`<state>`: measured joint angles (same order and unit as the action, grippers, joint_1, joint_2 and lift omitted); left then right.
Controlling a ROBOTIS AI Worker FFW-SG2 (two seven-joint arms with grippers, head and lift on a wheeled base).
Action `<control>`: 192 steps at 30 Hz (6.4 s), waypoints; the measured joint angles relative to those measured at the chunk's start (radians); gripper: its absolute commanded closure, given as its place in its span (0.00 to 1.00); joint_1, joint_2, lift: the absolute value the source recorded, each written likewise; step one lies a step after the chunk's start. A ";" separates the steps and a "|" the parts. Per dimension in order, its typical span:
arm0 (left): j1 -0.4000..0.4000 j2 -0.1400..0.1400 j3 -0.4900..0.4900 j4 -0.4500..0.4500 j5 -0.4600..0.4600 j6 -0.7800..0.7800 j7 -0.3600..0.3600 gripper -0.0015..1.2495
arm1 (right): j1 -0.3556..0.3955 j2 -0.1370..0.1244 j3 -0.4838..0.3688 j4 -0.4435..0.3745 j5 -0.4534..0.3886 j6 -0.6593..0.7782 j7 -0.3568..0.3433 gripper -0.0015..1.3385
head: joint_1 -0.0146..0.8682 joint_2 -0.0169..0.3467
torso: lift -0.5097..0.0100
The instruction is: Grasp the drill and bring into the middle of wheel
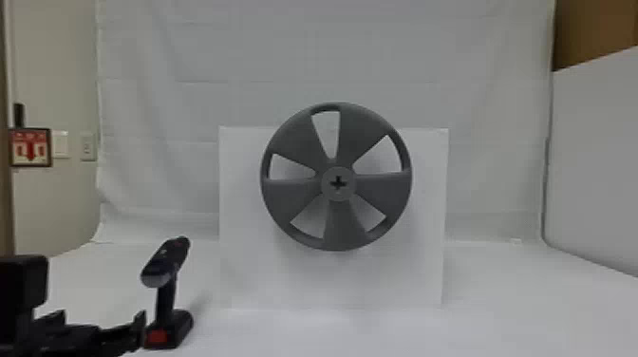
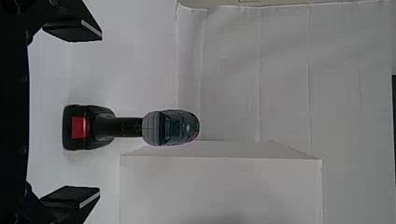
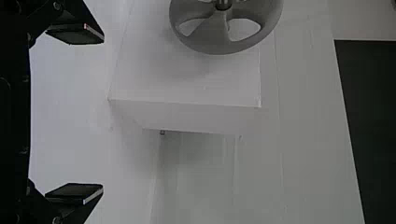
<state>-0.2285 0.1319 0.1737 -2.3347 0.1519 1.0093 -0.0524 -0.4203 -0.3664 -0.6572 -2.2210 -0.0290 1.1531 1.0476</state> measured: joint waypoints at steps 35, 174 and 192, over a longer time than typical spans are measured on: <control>0.000 -0.004 -0.008 0.010 0.000 0.001 0.000 0.09 | -0.003 -0.005 0.009 0.000 0.002 0.004 0.000 0.13 | 0.08 0.13 | 0.21; -0.308 -0.007 -0.175 0.769 -0.040 -0.502 0.144 0.96 | -0.005 0.014 0.071 0.001 0.044 0.011 0.000 0.13 | 0.08 0.13 | 0.21; -0.261 0.015 -0.162 0.570 0.001 -0.423 0.144 0.96 | -0.002 0.014 0.063 0.001 0.046 0.011 0.000 0.13 | 0.08 0.13 | 0.21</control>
<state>-0.4892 0.1473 0.0113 -1.7645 0.1529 0.5862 0.0920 -0.4225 -0.3529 -0.5940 -2.2197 0.0169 1.1643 1.0476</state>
